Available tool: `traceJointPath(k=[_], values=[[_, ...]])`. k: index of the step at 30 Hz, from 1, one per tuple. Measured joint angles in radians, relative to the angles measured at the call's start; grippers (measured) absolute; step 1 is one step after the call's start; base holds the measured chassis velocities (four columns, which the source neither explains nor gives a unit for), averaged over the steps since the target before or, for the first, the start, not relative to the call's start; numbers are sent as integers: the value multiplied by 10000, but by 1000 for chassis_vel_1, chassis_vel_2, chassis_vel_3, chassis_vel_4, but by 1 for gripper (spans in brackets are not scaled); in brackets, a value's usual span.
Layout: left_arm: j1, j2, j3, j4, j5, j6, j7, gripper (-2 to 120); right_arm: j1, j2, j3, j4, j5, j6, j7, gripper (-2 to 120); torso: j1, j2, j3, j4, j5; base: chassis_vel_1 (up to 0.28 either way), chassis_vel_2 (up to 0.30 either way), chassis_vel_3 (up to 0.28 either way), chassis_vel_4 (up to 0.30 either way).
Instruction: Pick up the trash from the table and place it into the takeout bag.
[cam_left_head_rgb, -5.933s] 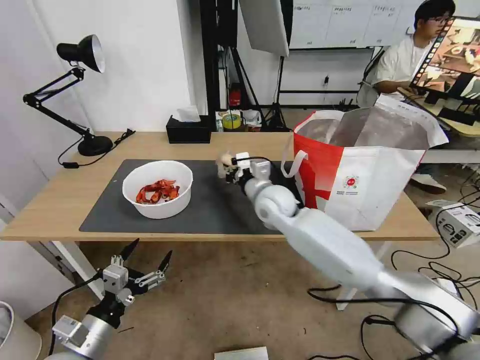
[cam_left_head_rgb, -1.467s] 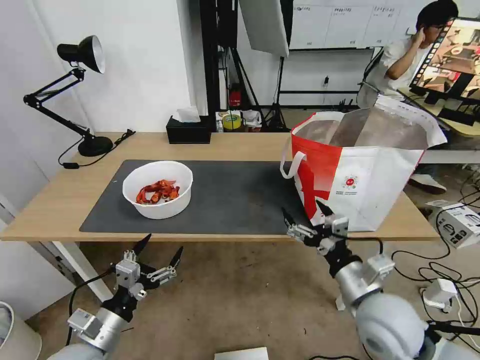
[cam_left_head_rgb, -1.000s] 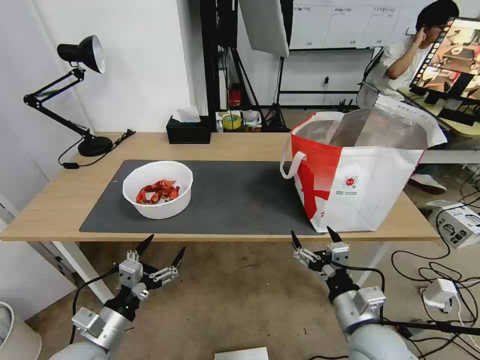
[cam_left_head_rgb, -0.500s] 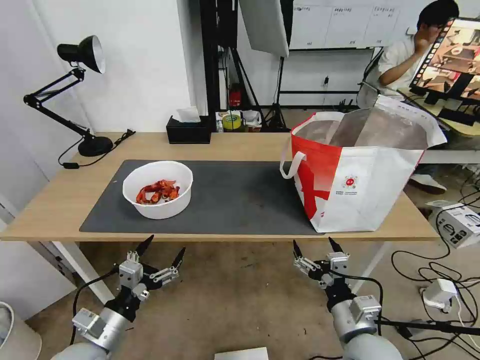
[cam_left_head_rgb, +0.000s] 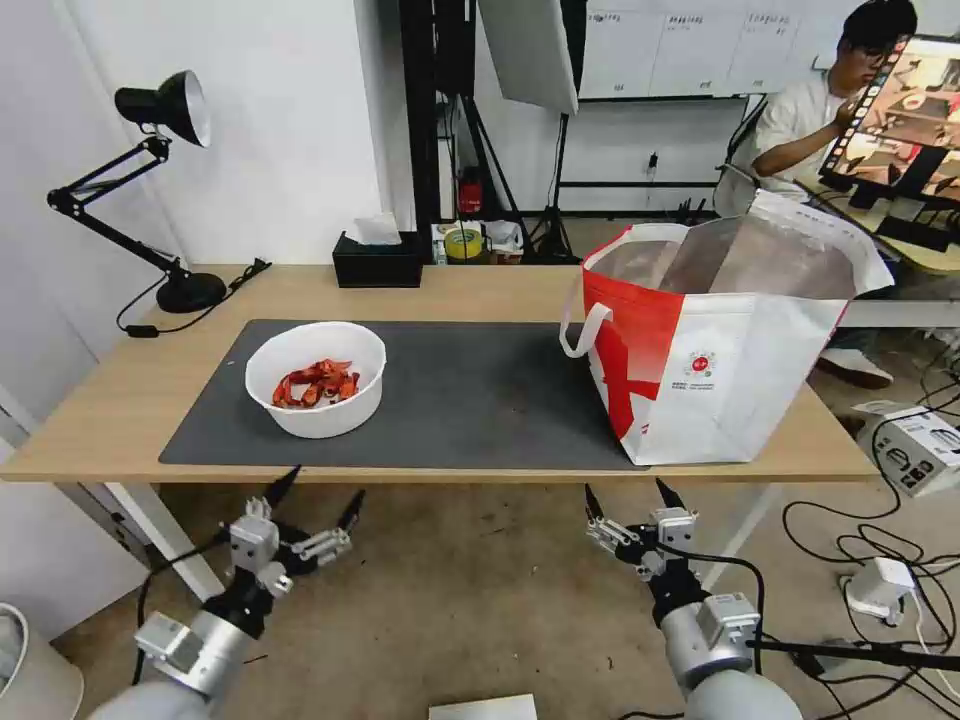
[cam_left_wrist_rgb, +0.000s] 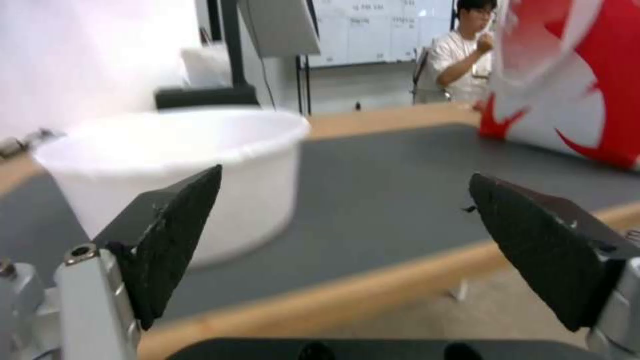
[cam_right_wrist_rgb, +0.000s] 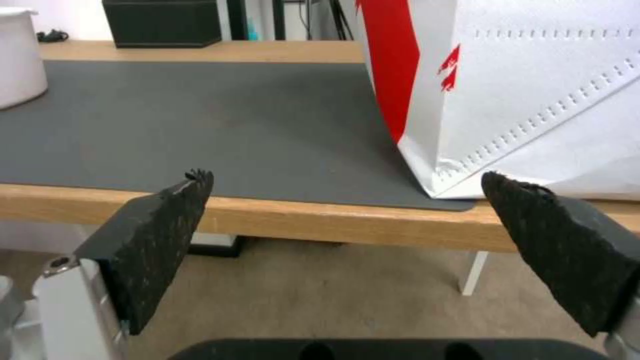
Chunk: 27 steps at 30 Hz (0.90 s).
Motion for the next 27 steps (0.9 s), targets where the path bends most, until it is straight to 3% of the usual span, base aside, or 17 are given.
traceJointPath(k=[4, 7, 8, 9, 12, 14, 15, 16, 20, 27], values=[[-388, 870, -317, -178, -838, 479, -491, 100, 2, -2, 0, 0, 4, -4, 0, 100, 0, 0, 0, 0, 0, 0, 0, 0, 0], [-507, 1077, -349, -230, -1063, 661, -657, 100, 4, -3, 1, 0, 5, -4, 0, 100, 0, 0, 0, 1, 0, 0, 0, 0, 0], [-1228, 2085, -253, -366, -2070, 1563, -1480, 100, 7, -5, 4, 0, 9, -9, 0, 100, 0, 0, 0, 0, 0, 0, 0, 0, 0], [-1228, 2085, -253, -366, -2070, 1563, -1480, 100, 7, -5, 4, 0, 9, -9, 0, 100, 0, 0, 0, 0, 0, 0, 0, 0, 0], [-2199, 2997, 83, -255, -3125, 2655, -2409, 100, 10, -9, 5, 2, 13, -10, -3, 100, 0, 0, 1, 1, -2, 0, 0, 0, 0], [-2358, 3127, 143, -220, -3308, 2795, -2514, 100, 11, -10, 6, 2, 14, -10, -2, 100, 0, 0, 1, 0, -1, 0, 0, 0, 0], [-2867, 3492, 364, -122, -3929, 3300, -2866, 100, 11, -9, 6, 3, 15, -10, -3, 100, 0, -1, 1, 0, 0, 0, 0, 0, 0], [-2867, 3492, 364, -122, -3929, 3300, -2866, 100, 11, -9, 6, 3, 15, -10, -3, 100, 0, -1, 1, 0, 0, 0, 0, 0, 0], [-4306, 4459, 1016, 214, -5447, 4456, -3698, 100, 12, -10, 6, 6, 20, -10, -5, 100, 0, 0, 1, -1, -2, 0, 0, 0, 0], [-4991, 5249, 1228, 563, -6455, 5454, -4186, 100, 12, -9, 6, 8, 20, -10, -7, 100, -1, -1, 0, 3, 1, 0, 0, 0, 0]])
